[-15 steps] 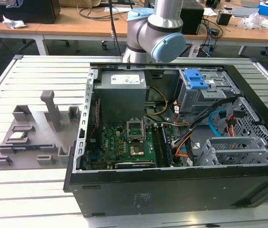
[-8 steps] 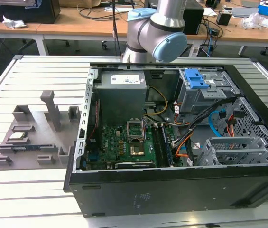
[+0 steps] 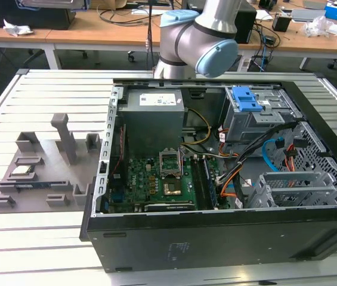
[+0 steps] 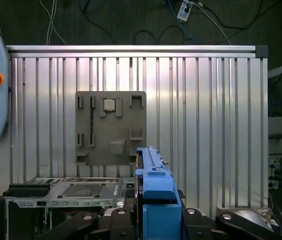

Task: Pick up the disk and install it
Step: 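Pick up the disk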

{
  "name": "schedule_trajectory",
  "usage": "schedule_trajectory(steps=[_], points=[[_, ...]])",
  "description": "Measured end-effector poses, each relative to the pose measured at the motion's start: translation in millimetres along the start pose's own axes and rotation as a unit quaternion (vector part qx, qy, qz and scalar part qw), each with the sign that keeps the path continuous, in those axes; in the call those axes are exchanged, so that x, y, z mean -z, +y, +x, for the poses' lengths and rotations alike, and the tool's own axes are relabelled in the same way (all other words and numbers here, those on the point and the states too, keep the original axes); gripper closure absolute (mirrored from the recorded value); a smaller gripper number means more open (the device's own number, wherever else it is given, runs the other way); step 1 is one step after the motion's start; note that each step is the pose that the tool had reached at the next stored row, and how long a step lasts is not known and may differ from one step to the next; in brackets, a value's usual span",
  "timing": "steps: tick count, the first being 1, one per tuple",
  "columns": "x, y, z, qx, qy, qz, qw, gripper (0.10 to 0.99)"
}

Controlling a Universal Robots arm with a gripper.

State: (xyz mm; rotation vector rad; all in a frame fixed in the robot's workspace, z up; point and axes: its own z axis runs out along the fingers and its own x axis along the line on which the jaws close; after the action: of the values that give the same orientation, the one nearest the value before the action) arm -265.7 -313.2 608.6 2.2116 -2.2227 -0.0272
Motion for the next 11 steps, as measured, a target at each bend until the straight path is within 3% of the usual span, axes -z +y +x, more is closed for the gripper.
schedule_trajectory(steps=[9,11], points=[[0.6,-33.6,-0.4,0.000,0.0000,-0.0029,1.0000,0.722],[0.8,-45.1,-0.7,0.000,0.0000,-0.0038,1.0000,0.722]])
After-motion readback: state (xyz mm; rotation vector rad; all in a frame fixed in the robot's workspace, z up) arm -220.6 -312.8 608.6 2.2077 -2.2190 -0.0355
